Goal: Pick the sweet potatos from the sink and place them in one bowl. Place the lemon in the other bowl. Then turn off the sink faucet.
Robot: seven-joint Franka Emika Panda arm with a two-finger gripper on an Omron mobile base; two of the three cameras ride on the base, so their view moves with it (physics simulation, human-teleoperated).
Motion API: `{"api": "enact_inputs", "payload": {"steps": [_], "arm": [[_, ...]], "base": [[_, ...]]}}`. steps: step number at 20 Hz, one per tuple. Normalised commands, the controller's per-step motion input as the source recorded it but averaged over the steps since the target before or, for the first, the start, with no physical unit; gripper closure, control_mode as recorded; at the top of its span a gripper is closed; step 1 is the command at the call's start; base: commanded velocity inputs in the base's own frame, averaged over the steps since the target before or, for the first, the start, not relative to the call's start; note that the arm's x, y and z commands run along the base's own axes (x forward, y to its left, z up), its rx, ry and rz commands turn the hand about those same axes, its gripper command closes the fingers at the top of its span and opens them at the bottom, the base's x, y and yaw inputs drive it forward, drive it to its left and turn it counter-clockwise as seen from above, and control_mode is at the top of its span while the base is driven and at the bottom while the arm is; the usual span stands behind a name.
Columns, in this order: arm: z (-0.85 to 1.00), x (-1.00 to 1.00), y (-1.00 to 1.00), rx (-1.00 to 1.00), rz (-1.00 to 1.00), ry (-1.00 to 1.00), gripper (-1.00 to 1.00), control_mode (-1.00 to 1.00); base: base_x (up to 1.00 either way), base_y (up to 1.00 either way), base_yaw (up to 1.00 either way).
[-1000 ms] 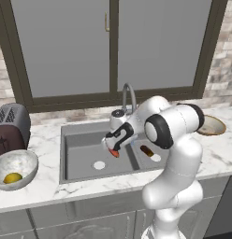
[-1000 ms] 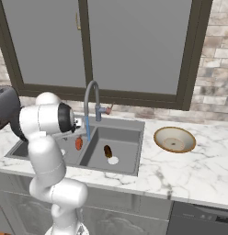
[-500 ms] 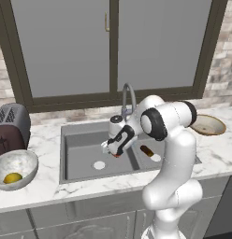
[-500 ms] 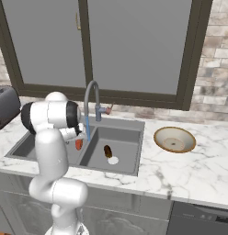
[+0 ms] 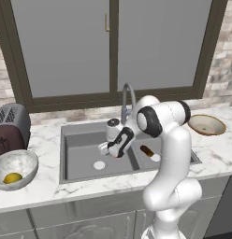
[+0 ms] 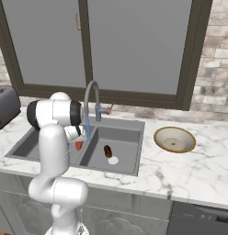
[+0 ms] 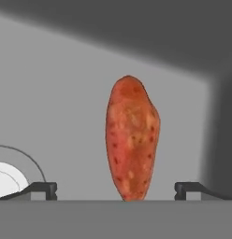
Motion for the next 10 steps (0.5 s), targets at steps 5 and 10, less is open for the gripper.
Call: {"api": "enact_inputs", "payload": {"steps": [5, 10], "arm": [[-0.39, 0.07, 0.00, -0.04, -0.05, -0.01, -1.00, -1.00], [-0.41, 0.00, -0.02, -0.06, -0.04, -0.06, -1.00, -1.00]], "base": [[0.00, 0.00, 0.00], [0.00, 0.00, 0.00]]}}
